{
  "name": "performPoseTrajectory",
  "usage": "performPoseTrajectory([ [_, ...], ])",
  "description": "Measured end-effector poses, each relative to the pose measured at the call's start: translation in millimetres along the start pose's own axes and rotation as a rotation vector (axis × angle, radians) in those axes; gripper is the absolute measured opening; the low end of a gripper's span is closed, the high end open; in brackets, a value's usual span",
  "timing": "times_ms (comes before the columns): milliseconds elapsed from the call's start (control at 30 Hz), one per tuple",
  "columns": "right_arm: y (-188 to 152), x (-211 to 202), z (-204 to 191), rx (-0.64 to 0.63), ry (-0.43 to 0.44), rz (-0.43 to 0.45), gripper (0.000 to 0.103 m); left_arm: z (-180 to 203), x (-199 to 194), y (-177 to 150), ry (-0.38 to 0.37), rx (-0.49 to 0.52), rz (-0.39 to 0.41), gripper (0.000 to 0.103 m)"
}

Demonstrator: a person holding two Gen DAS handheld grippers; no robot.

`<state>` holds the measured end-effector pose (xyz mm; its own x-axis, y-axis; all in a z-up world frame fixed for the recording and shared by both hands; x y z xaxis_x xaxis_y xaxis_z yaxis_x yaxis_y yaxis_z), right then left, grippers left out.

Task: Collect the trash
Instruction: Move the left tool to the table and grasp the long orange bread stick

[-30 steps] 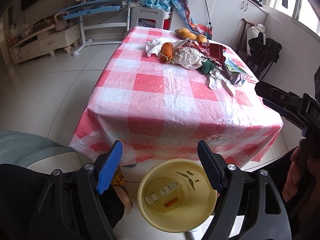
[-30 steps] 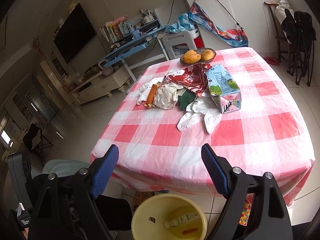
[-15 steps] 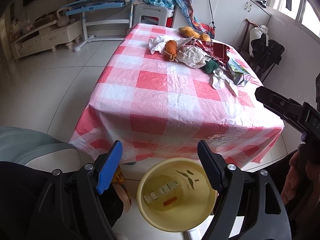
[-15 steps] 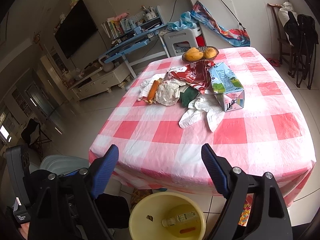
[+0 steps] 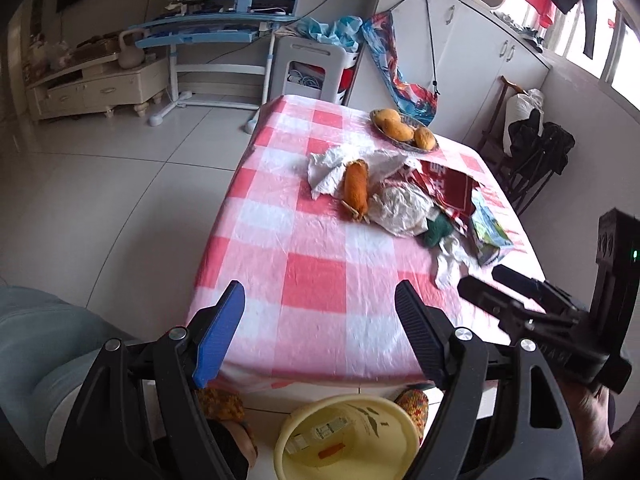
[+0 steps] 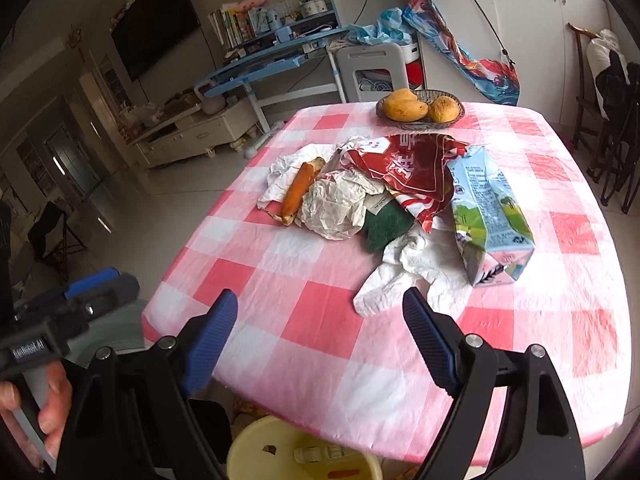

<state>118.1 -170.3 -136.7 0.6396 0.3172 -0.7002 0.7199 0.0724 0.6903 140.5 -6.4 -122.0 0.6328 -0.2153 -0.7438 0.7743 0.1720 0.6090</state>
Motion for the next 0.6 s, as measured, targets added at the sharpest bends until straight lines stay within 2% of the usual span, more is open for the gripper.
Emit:
performPoseTrajectory([
  [67, 4.7, 10.6, 6.3, -0.038, -0.036, -0.031, 0.081, -1.4, 12.7, 16.7, -0.016, -0.027, -0.004, 0.073],
  [167, 6.7, 25.1, 23.2, -0.053, -0.081, -0.094, 0.081, 5.4, 39.3, 34.6, -0.048, -0.034, -0.045, 0.065],
  [233, 3.9, 33.5, 34.5, -0.031, -0.078, -0.134, 0.081, 12.4, 60.8, 44.6, -0.064, -0.039, -0.078, 0.055],
  [367, -5.7, 44.0, 51.7, 0.008, -0.078, -0.192, 0.080, 29.9, 100.4, 55.8, -0.072, -0.036, -0.128, 0.049],
  [500, -8.2, 44.2, 50.9, -0.026, -0.097, -0.204, 0.076, 46.3, 135.7, 63.7, -0.042, 0.006, -0.156, 0.047],
  [600, -6.7, 41.1, 55.0, -0.001, -0.082, -0.190, 0.074, 47.4, 160.0, 69.5, -0.032, -0.026, -0.188, 0.044],
])
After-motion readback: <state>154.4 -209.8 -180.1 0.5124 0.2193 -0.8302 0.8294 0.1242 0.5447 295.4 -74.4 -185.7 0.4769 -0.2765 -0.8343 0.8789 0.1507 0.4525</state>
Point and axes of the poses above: each gripper's, at about its wrist camera, not at the fingertips, and x roughly the way its jaws point, z to its right, y to its top, the point moved 7 cm from there along x, roughly the way its jaws point, and after that the axes turned 6 degrees about -x, right-handed, at the moved point
